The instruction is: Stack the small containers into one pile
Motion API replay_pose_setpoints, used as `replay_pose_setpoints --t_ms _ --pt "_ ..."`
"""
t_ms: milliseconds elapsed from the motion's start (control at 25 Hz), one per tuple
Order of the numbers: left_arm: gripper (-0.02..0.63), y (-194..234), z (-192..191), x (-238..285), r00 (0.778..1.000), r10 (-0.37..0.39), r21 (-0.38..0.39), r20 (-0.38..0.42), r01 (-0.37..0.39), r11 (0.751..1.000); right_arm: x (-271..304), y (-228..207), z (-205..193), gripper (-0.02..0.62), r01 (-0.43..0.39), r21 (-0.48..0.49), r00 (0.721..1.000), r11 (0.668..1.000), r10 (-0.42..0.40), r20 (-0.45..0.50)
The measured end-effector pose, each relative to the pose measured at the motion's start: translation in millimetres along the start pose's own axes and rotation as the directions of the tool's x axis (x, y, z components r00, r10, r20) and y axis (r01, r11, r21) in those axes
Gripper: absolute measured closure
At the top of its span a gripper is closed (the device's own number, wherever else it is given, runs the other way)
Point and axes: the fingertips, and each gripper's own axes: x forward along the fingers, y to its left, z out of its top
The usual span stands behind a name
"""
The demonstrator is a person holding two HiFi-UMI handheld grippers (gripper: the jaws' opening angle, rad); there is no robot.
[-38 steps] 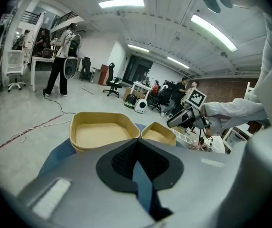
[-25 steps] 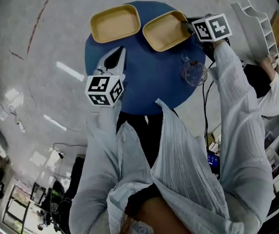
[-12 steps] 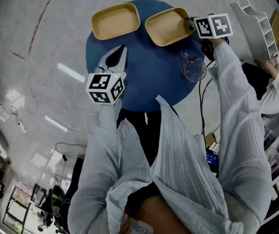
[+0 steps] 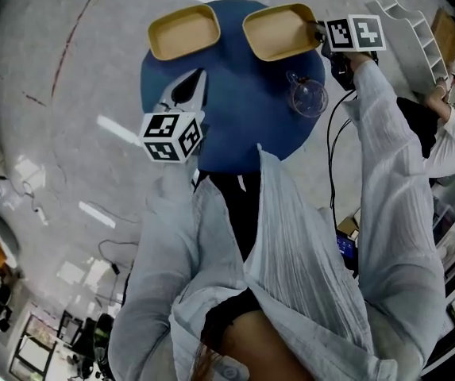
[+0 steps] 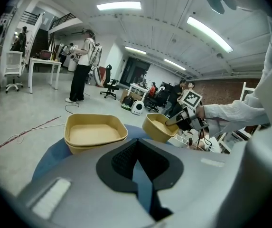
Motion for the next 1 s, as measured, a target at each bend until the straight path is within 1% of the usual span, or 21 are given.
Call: replay_pose_setpoints --t_ms 320,480,640,800,1000 --pt "0.591 -3.6 5.3 -3.2 0.997 -0.078 0.037 -0.011 0.079 0.996 -36.2 1.9 -1.1 0.575 0.078 0.029 0.996 0.997 -0.079 0.041" --pt "0.591 -2.2 12.1 2.9 0.986 -0.160 0.066 -0.036 0.162 0.985 -58.0 7.4 0.3 0.577 0.126 0.074 0.989 0.989 -0.131 0.072" --pt "0.591 16.6 21.9 -3.4 0.973 -0.224 0.095 -0.058 0.229 0.969 -64.1 32.5 3.5 0.575 0.157 0.124 0.981 0.980 -0.169 0.090" --pt "0.591 35.2 28.0 -11.4 0.961 -0.264 0.126 -0.086 0.274 0.954 -68.1 60.7 9.6 0.575 0.171 0.156 0.975 0.973 -0.190 0.116" --pt "0.591 51.6 37.4 -21.3 0.946 -0.310 0.146 -0.091 0.321 0.936 -60.0 92.1 16.4 0.575 0.181 0.173 0.970 0.968 -0.205 0.133"
